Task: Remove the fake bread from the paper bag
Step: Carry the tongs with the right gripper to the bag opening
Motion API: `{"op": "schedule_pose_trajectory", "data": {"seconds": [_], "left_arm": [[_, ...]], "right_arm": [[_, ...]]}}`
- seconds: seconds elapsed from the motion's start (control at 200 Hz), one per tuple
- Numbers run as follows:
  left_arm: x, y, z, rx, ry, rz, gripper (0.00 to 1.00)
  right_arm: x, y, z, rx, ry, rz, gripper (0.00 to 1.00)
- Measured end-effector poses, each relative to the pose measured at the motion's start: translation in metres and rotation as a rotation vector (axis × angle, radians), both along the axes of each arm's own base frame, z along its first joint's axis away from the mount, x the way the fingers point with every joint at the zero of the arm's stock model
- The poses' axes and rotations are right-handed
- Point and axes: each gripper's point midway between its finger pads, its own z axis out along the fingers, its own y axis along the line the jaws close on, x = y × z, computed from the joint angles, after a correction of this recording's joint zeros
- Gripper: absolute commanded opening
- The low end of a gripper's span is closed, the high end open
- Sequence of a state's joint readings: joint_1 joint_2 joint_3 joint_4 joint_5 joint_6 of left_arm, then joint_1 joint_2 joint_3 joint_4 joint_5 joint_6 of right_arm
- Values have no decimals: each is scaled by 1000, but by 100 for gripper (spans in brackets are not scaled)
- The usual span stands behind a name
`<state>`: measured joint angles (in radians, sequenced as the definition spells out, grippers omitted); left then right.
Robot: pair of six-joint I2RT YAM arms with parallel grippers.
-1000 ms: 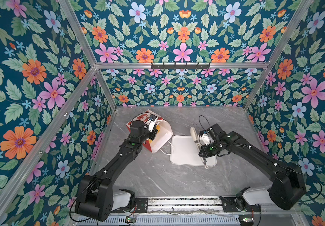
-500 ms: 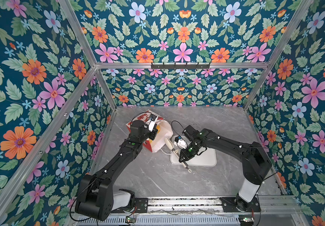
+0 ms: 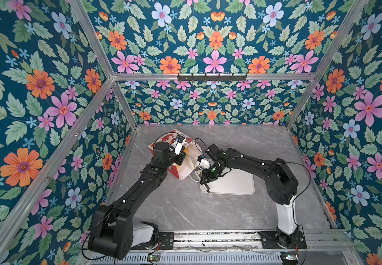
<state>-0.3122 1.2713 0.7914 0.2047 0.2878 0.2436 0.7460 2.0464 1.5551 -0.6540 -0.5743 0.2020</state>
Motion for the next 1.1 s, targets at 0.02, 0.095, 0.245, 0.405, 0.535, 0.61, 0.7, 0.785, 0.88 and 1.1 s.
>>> {"op": "schedule_pose_trajectory", "data": {"seconds": [0.02,0.095,0.245,0.405,0.535,0.61,0.7,0.785,0.88,1.1], "left_arm": [[0,0,0,0,0,0,0],[0,0,1,-1,-2,-2,0],[-1,0,3,-3,-7,-4,0],[-1,0,3,-3,-8,-4,0],[-2,0,3,-2,-9,-6,0],[-2,-1,3,-2,-9,-7,0],[-2,-1,4,-3,-10,-7,0],[-2,-1,3,-2,-9,-7,0],[-2,-1,3,-2,-9,-7,0],[-3,0,2,-1,-6,-8,0]], "right_arm": [[2,1,0,0,0,-1,4],[7,6,1,0,0,-4,6],[12,11,7,-2,4,-7,11],[10,8,7,-24,21,-9,14],[8,5,7,-42,28,-11,16],[8,3,7,-48,29,-12,16],[8,3,6,-52,27,-13,20],[8,2,6,-56,23,-14,23],[9,2,5,-63,20,-16,25],[10,0,3,-77,10,-21,30]]}}
